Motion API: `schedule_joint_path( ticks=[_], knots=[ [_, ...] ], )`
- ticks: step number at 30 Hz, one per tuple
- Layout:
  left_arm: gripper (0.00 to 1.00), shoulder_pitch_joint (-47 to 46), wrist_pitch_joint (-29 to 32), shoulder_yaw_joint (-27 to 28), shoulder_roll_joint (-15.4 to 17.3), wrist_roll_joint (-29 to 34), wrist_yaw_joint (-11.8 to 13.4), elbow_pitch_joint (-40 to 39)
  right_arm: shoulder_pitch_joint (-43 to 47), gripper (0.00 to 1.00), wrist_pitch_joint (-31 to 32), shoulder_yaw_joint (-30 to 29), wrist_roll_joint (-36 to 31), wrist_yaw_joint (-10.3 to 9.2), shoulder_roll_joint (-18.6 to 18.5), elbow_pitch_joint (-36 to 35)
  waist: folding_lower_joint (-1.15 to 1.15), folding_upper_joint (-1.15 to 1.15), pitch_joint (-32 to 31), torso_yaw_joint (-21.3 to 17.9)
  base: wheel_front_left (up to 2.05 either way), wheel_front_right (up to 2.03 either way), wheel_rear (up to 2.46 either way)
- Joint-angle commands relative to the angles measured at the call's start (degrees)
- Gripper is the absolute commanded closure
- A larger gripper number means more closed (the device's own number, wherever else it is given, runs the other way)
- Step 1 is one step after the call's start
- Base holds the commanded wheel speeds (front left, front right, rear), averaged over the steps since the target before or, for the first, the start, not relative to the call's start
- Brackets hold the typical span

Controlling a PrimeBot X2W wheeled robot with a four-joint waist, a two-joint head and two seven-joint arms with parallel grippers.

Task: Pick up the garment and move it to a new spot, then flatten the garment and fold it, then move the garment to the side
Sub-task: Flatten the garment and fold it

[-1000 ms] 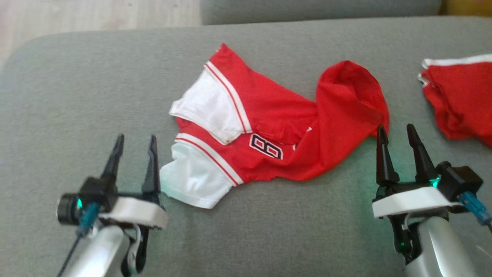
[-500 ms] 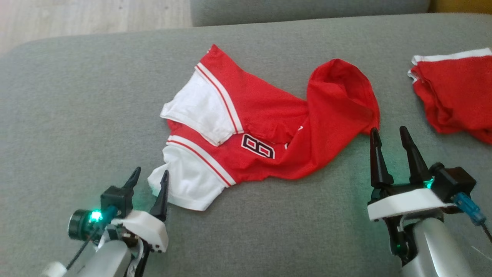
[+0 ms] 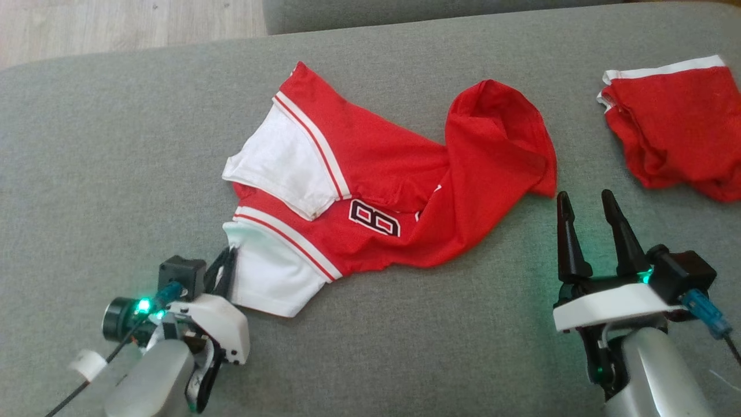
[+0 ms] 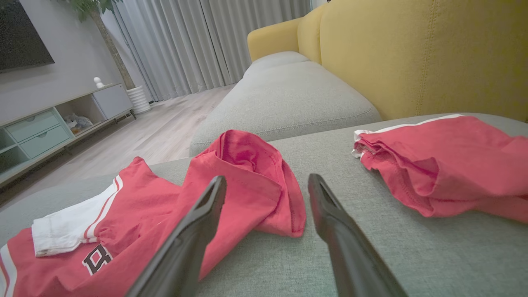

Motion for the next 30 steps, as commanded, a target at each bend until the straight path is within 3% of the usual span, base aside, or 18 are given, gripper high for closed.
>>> schedule_joint_path(
  ticks=[1, 6, 12, 19, 22, 23, 24, 30],
  knots=[
    [1.00, -0.68, 0.34, 1.27, 1.11, -0.51, 0.09, 0.37, -0.74, 0.00, -0.61, 1.15, -0.18, -0.04, -0.21, -1.63, 0.00, 0.00, -0.11, 0.09, 0.00, 0.00, 0.00],
    [1.00, -1.77, -4.09, 3.09, 1.25, -0.82, 1.57, 0.35, -0.61, 0.00, -0.61, 0.89, -0.21, -0.04, -0.21, -1.37, 0.00, 0.00, -0.89, 0.85, 0.00, 0.00, 0.00],
    [1.00, -3.07, -10.07, 6.92, 2.10, -1.26, 5.34, -0.27, -0.32, 0.00, -0.61, 0.71, -0.29, -0.04, -0.21, -0.99, 0.00, 0.00, -1.78, 2.28, 0.00, 0.00, 0.00],
    [1.00, -2.03, -12.41, 13.00, 4.12, -2.36, 9.76, -1.51, -0.34, 0.00, -0.61, 1.13, -0.28, -0.04, -0.21, -0.30, 0.00, 0.00, -2.28, 3.50, 0.00, 0.00, 0.00],
    [1.00, -0.84, -12.56, 14.00, 4.62, -2.34, 10.44, -1.10, -0.28, 0.00, -0.61, 1.33, -0.41, -0.04, -0.21, 0.39, 0.00, 0.00, -2.39, 3.88, 0.00, 0.00, 0.00],
    [0.41, -0.37, -12.31, 13.65, 4.47, -2.26, 10.41, -0.72, -0.29, 0.00, -0.61, 1.34, -0.47, -0.04, -0.21, 0.65, 0.00, 0.00, -2.44, 4.01, 0.00, 0.00, 0.00],
    [0.00, -0.09, -12.09, 13.10, 4.33, -2.01, 10.28, -0.65, -0.31, 0.00, -0.61, 1.33, -0.53, -0.04, -0.21, 0.89, 0.00, 0.00, -2.49, 4.13, 0.00, 0.00, 0.00],
    [0.00, 0.03, -12.54, 12.56, 3.02, -0.80, 10.00, -3.65, -0.55, 0.00, -0.61, 1.47, -1.13, -0.04, -0.21, 2.69, 0.00, 0.00, -2.67, 5.13, 0.00, 0.00, 0.00]
  ],
)
